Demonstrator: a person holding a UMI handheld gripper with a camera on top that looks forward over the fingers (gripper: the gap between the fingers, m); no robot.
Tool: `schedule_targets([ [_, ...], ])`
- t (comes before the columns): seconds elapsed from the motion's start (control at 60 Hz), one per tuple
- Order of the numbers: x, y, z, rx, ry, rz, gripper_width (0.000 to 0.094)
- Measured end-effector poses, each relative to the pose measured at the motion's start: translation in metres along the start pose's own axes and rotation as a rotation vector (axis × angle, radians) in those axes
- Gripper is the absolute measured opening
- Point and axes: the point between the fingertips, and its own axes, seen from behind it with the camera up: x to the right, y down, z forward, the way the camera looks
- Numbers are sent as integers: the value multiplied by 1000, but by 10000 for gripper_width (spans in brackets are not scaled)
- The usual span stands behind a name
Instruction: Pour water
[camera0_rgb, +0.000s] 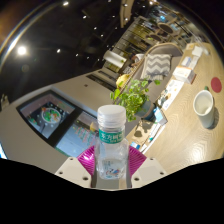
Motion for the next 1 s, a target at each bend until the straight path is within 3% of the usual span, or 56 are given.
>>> schedule_targets([
  [0.267, 83, -97, -17, 119, -150, 766, 396],
  [0.45, 138, -114, -7, 171, -216, 1106, 395],
  [0.55, 144, -106, -21, 141, -201, 1139, 393],
  [0.683, 140, -98, 0, 70, -144, 1037, 395],
  [0.7, 137, -94, -22, 57, -147, 1011, 394],
  [0.817, 132, -116, -24, 17, -58, 644, 393],
  [1.0, 138, -208, -54, 89, 139, -156, 401],
])
